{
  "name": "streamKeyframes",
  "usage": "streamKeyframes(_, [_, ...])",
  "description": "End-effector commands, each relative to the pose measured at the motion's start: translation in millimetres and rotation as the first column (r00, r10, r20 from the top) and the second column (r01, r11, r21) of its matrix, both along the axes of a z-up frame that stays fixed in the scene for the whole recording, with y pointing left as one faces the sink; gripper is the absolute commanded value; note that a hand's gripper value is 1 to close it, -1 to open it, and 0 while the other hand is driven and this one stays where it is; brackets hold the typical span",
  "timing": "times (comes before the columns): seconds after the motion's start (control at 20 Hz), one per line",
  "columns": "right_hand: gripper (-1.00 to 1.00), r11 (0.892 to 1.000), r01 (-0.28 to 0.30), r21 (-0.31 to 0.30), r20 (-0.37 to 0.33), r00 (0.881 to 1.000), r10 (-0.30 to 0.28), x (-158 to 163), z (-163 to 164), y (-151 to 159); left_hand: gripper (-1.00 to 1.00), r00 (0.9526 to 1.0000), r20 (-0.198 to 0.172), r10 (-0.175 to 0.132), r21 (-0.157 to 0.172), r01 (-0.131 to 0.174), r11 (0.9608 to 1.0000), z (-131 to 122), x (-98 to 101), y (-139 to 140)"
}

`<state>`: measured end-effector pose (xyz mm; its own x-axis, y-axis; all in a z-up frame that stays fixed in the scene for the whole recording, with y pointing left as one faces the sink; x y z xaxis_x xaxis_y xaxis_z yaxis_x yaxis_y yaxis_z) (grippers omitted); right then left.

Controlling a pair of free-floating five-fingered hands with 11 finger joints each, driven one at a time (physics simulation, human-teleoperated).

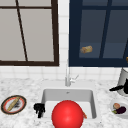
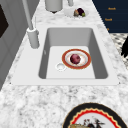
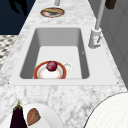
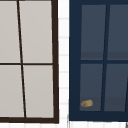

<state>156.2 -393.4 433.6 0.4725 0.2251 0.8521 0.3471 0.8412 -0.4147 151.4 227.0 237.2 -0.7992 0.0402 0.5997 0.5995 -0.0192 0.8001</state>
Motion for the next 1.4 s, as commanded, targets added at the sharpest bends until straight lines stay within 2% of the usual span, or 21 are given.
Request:
streamKeyframes(0.0, [-1.00,0.994,0.020,0.110,0.017,1.000,-0.022,-17.1,12.2,-7.0,0.00,1.0000,0.000,0.000,0.000,0.000,1.0000,0.0,0.0,0.0])
streamKeyframes(0.15, [-1.00,0.986,0.033,0.161,0.038,0.999,-0.039,-24.4,18.1,-8.5,0.00,1.0000,0.000,0.000,0.000,0.000,1.0000,0.0,0.0,0.0])
streamKeyframes(0.4, [-1.00,0.977,0.048,0.208,0.075,0.995,-0.065,-30.0,24.7,-10.5,0.00,1.0000,0.000,0.000,0.000,0.000,1.0000,0.0,0.0,0.0])
streamKeyframes(1.0, [-1.00,0.963,0.061,0.261,0.100,0.991,-0.090,-35.3,40.4,-12.2,0.00,1.0000,0.000,0.000,0.000,0.000,1.0000,0.0,0.0,0.0])
streamKeyframes(1.15, [-1.00,0.964,0.061,0.259,0.090,0.992,-0.087,-36.1,48.5,-14.4,0.00,1.0000,0.000,0.000,0.000,0.000,1.0000,0.0,0.0,0.0])
streamKeyframes(1.2, [-1.00,0.985,0.037,0.168,0.057,0.997,-0.047,-44.4,47.8,-10.5,0.00,1.0000,0.000,0.000,0.000,0.000,1.0000,0.0,0.0,0.0])
streamKeyframes(1.25, [-1.00,0.984,0.038,0.173,0.016,0.999,-0.042,-36.8,43.1,-11.5,0.00,1.0000,0.000,0.000,0.000,0.000,1.0000,0.0,0.0,0.0])
streamKeyframes(1.35, [-1.00,0.985,0.035,0.171,0.018,0.999,-0.038,-37.5,45.2,-12.2,0.00,1.0000,0.000,0.000,0.000,0.000,1.0000,0.0,0.0,0.0])
